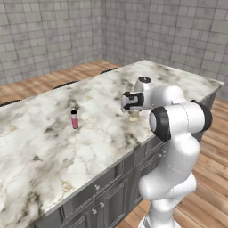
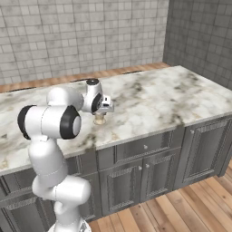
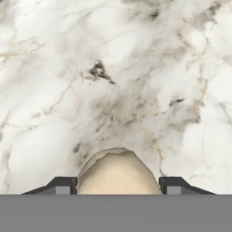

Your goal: Pick the candle and jar from the dining table and place them in the open cabinet. Close the cabinet after placing the objects.

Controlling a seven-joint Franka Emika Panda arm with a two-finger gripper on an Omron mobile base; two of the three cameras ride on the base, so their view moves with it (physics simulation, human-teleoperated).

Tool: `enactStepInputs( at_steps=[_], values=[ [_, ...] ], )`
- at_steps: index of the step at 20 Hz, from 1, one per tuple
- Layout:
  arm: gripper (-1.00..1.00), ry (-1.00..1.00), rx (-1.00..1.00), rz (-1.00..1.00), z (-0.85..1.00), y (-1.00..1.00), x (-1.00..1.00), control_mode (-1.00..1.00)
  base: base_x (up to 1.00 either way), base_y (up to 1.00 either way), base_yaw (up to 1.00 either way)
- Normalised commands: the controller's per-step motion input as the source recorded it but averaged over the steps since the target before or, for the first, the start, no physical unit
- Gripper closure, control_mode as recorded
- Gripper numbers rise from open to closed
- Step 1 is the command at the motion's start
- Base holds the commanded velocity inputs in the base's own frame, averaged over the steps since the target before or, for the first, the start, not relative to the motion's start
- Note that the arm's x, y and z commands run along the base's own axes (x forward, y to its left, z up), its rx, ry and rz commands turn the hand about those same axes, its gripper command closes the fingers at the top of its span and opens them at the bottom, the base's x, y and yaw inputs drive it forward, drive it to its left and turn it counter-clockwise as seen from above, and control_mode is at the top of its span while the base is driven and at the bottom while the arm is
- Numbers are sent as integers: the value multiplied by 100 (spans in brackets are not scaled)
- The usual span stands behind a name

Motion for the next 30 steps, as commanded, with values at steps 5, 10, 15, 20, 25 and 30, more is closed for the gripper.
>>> enactStepInputs(
  at_steps=[5,10,15,20,25,30],
  values=[
    [100,0,0,0,51,3,-32,-100,0,0,0],
    [100,0,0,0,48,1,-54,-100,0,0,0],
    [100,0,0,0,59,0,-58,-100,0,0,0],
    [100,0,0,-1,49,0,-65,-100,0,0,0],
    [100,0,0,-1,43,0,-62,-100,0,0,0],
    [100,0,1,-2,36,0,-54,-100,0,0,0]
  ],
)
